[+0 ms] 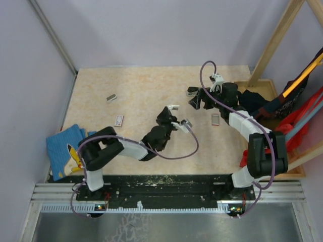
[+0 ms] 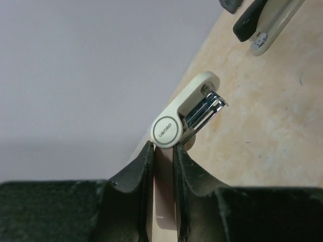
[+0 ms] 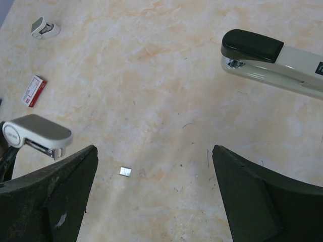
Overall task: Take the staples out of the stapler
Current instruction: Unload the staple at the center of the board, then place the stapler at the center of the board.
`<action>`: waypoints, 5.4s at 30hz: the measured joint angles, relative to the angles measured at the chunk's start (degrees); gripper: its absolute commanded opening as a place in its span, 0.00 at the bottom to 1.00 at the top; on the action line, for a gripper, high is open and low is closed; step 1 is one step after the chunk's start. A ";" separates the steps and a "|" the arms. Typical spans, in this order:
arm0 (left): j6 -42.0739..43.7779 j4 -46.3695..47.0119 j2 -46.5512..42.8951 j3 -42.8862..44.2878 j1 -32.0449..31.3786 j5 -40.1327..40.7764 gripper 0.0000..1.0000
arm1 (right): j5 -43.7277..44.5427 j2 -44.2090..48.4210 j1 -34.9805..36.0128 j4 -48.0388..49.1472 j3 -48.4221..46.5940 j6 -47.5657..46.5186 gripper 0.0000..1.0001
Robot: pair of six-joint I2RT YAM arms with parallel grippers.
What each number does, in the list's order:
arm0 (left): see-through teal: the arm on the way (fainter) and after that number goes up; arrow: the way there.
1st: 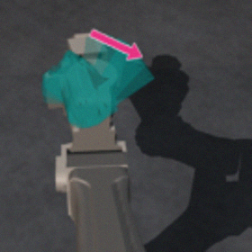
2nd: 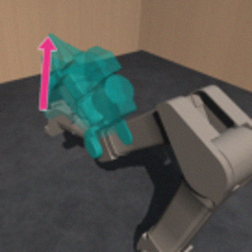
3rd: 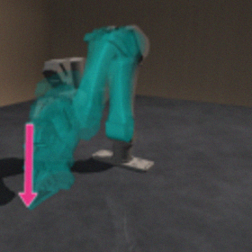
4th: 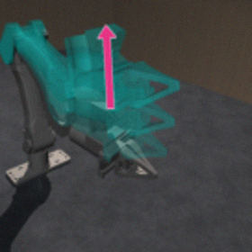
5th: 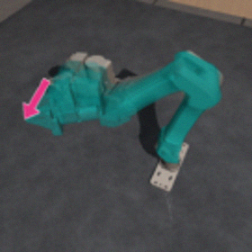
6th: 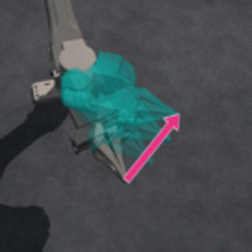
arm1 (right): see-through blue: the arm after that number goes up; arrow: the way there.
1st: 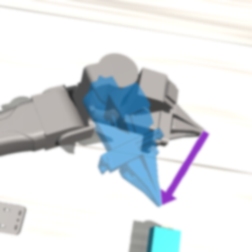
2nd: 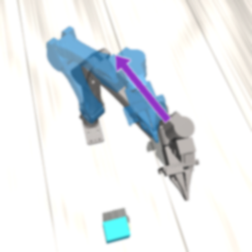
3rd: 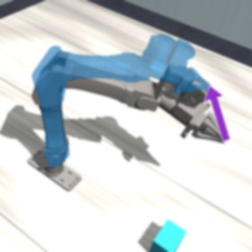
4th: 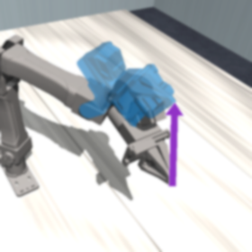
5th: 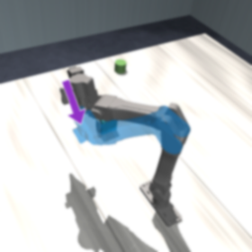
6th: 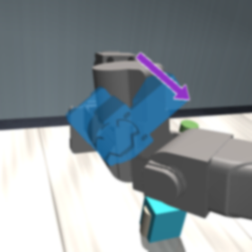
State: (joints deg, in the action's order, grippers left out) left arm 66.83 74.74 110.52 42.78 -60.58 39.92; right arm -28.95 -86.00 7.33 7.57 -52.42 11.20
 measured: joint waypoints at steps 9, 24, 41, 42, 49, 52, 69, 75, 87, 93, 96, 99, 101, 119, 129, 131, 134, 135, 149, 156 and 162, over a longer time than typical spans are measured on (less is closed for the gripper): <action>-36.41 -52.04 -9.01 21.57 13.90 -19.91 0.00 | -2.62 0.02 0.04 0.81 0.70 -0.39 0.96; -57.92 -86.99 -4.35 33.35 27.04 -57.46 0.01 | -7.54 3.13 0.74 4.87 3.34 -15.08 0.95; -60.30 -99.91 4.85 42.56 33.33 -75.65 0.01 | -13.94 -0.66 16.24 -3.65 1.86 -61.83 0.90; -59.93 -100.52 5.01 42.66 33.33 -76.39 0.01 | -14.10 -2.29 17.00 -5.40 -0.17 -63.32 0.88; -58.73 -102.53 5.11 42.80 33.51 -79.54 0.01 | -14.75 -9.90 18.80 -13.25 -9.62 -68.83 0.77; -58.21 -103.34 5.31 43.23 33.81 -80.43 0.01 | -14.73 -12.31 19.28 -14.91 -10.38 -70.16 0.76; -56.46 -105.28 6.38 44.54 34.10 -82.60 0.01 | -11.02 -15.08 22.45 -13.64 -9.68 -71.63 0.42; -56.39 -105.98 6.58 44.74 34.12 -83.23 0.01 | -10.91 -15.78 22.99 -13.05 -8.90 -71.67 0.34; -55.82 -107.19 7.02 45.00 34.51 -83.71 0.40 | -10.23 -15.80 23.65 -12.50 -8.31 -71.60 0.14; -54.97 -108.34 6.99 47.45 35.91 -84.37 0.74 | -10.10 -15.80 23.69 -12.07 -8.33 -70.14 0.14; -54.58 -108.76 6.49 48.59 38.27 -84.46 0.87 | -9.97 -15.91 23.69 -12.35 -8.85 -69.02 0.14; -53.90 -109.77 5.16 48.98 41.51 -84.46 1.00 | -9.38 -17.44 23.69 -13.62 -12.09 -67.43 0.14; -53.57 -110.33 3.72 49.00 43.95 -84.39 1.00 | -8.57 -19.41 23.69 -14.49 -15.85 -66.14 0.14; -44.96 -112.83 -15.02 33.31 69.70 -86.93 1.00 | -9.49 -48.63 23.58 -23.17 -56.92 -57.72 0.17; -40.35 -113.74 -19.47 28.09 70.25 -90.31 0.99 | -12.79 -61.33 23.52 -16.33 -69.64 -50.75 0.20; -39.69 -113.74 -19.61 27.74 70.42 -90.90 1.00 | -13.25 -63.12 23.52 -14.38 -70.97 -49.48 0.20; -38.88 -113.77 -19.63 27.10 70.60 -91.69 1.00 | -14.43 -65.81 23.52 -12.11 -73.42 -48.02 0.21; -38.62 -113.79 -19.63 26.91 70.64 -91.89 1.00 | -14.75 -66.51 23.52 -11.23 -73.90 -47.63 0.21; -36.94 -113.90 -19.63 25.64 71.32 -94.05 0.99 | -19.71 -71.19 23.23 -6.32 -78.93 -46.93 0.37; -36.92 -114.18 -19.63 25.64 71.47 -94.66 1.00 | -20.52 -71.19 23.23 -6.19 -79.43 -48.26 0.41; -36.92 -114.25 -19.63 25.64 71.97 -95.08 1.00 | -20.48 -71.19 23.26 -6.38 -79.71 -49.18 0.46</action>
State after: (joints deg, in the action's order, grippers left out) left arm 29.91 -39.51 90.89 68.42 11.40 -55.16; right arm -49.43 -157.18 30.59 1.19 -132.14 -37.98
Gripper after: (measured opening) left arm 0.995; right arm 0.434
